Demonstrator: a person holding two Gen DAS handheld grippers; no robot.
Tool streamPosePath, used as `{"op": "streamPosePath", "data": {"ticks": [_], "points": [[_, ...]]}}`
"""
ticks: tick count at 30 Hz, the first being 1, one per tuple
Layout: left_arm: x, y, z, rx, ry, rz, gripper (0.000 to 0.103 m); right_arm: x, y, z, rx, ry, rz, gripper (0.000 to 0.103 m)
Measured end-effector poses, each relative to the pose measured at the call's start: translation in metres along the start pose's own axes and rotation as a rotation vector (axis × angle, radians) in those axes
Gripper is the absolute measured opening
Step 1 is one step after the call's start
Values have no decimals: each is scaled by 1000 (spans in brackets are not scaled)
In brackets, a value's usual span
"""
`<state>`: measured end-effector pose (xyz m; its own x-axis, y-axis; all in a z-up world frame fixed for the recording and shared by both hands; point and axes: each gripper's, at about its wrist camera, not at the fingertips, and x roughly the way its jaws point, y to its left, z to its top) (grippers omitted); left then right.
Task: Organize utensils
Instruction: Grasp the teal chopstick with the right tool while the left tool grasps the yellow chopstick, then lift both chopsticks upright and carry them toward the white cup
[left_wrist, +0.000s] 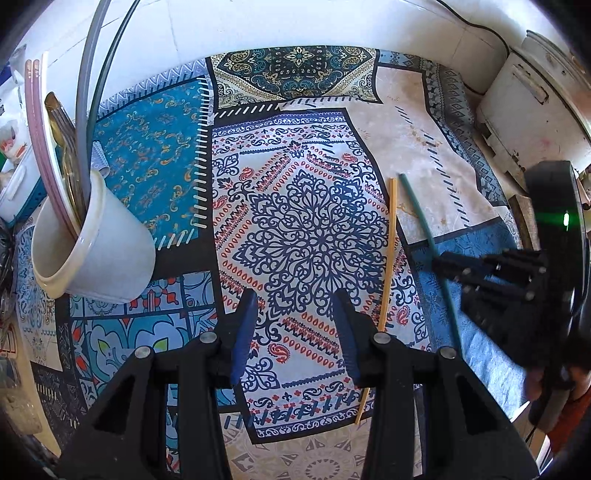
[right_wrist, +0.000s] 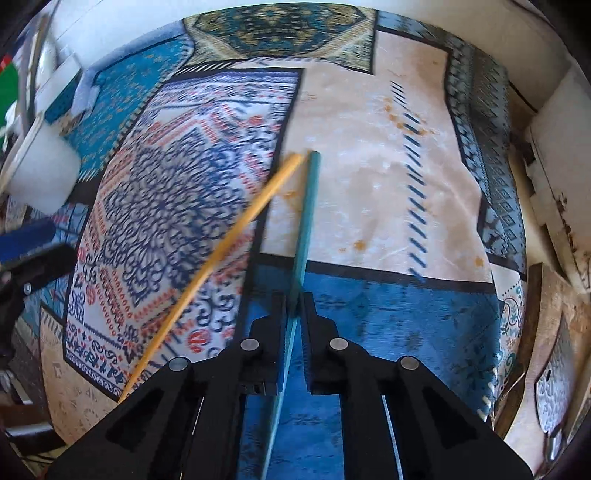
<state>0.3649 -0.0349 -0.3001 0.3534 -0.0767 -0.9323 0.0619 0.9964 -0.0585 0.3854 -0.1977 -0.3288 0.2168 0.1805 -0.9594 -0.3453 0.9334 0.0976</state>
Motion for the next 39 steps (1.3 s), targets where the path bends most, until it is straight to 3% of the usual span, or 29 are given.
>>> {"op": "streamPosePath", "data": {"ticks": [7, 12, 21, 29, 33, 39], "points": [[5, -1, 0, 13, 20, -12, 41, 6, -41, 30, 95, 29, 79, 7], [13, -8, 3, 37, 46, -46, 41, 10, -40, 53, 74, 24, 82, 7], [43, -40, 16, 115, 128, -132, 41, -1, -44, 53, 126, -17, 114, 6], [67, -72, 36, 208, 155, -121, 37, -51, -60, 32, 166, -117, 162, 6], [74, -81, 52, 217, 159, -119, 28, -63, -55, 31, 175, -153, 167, 6], [83, -96, 70, 241, 162, -115, 27, -73, -61, 27, 211, -186, 170, 6]]}}
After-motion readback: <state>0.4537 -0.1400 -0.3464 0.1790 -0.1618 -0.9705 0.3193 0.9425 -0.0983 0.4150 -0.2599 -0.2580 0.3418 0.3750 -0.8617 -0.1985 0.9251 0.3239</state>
